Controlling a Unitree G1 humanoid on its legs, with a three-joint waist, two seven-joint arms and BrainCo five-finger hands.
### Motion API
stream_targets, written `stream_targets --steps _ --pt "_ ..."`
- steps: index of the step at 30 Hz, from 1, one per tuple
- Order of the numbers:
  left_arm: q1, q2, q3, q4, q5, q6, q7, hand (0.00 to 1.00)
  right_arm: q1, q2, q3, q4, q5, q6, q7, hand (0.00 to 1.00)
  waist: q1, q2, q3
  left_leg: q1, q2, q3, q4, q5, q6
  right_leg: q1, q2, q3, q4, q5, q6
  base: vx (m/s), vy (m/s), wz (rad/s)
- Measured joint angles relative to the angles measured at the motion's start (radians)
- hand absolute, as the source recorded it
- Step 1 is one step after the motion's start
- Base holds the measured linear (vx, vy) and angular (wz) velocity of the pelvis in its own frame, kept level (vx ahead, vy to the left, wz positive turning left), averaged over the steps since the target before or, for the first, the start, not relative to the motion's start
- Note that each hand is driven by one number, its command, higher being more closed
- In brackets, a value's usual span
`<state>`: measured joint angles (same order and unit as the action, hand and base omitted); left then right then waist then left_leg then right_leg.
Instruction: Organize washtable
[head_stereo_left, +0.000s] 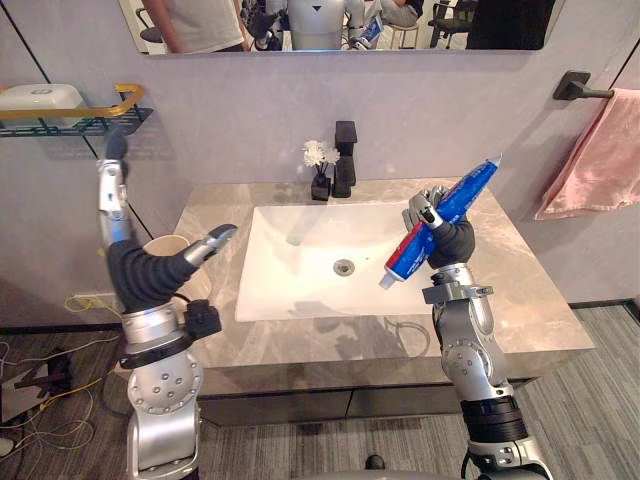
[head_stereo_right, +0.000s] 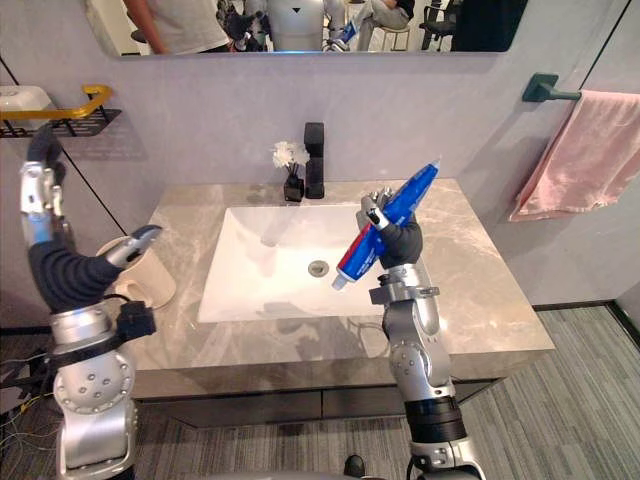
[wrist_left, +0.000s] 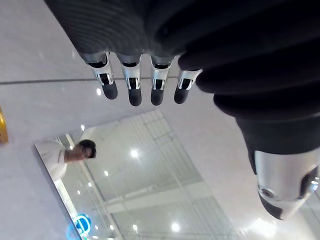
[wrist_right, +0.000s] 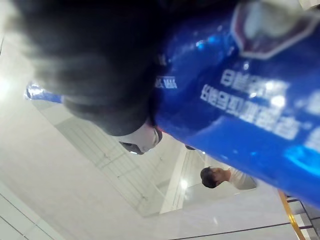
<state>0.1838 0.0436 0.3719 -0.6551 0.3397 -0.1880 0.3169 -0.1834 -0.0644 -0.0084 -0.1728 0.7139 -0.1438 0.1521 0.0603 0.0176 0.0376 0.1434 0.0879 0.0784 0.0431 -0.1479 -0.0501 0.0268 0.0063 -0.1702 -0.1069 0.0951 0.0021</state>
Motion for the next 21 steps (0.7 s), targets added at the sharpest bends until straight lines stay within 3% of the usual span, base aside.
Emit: stream_targets --steps 4,7,13,18,21 --pt "0.067 -0.072 0.196 0.059 -0.078 -0.001 0.06 0.0 0.033 0.002 -0.058 -0.023 0.0 -0.002 0.0 1.0 0.013 0.0 0.0 -0.004 0.0 -0.006 -0.004 0.0 0.0 -0.002 -0.001 -0.007 0.0 -0.001 -0.001 0.01 0.012 0.05" --pt "0.109 -0.122 0.267 0.16 -0.172 0.001 0.091 0.0 0.058 0.008 -0.079 -0.023 0.0 -0.004 -0.005 1.0 0.022 0.001 0.0 -0.009 -0.001 -0.016 -0.004 0.0 0.0 -0.002 -0.003 -0.017 0.0 -0.002 -0.001 0.01 0.018 0.1" --pt "0.151 -0.127 0.244 0.392 -0.26 0.004 0.085 0.0 0.066 0.021 -0.071 -0.022 0.0 -0.008 -0.019 1.0 0.04 0.004 -0.002 -0.022 -0.001 -0.023 -0.002 0.0 0.0 -0.01 -0.005 -0.023 0.0 -0.003 -0.001 0.0 0.007 0.02" --pt "0.154 -0.118 0.172 0.786 -0.375 0.028 -0.014 0.0 0.064 0.019 -0.057 -0.023 0.0 -0.023 -0.043 1.0 0.041 0.004 -0.002 -0.032 -0.001 -0.036 0.001 0.0 0.0 -0.015 -0.006 -0.035 0.0 -0.002 -0.001 0.01 0.015 0.06" --pt "0.153 -0.115 0.139 0.927 -0.393 0.036 -0.048 0.0 0.064 0.019 -0.042 -0.023 -0.001 -0.032 -0.044 1.0 0.041 0.002 -0.002 -0.033 -0.001 -0.038 0.002 0.0 0.0 -0.014 -0.006 -0.037 0.0 -0.002 -0.001 0.0 0.005 0.01"
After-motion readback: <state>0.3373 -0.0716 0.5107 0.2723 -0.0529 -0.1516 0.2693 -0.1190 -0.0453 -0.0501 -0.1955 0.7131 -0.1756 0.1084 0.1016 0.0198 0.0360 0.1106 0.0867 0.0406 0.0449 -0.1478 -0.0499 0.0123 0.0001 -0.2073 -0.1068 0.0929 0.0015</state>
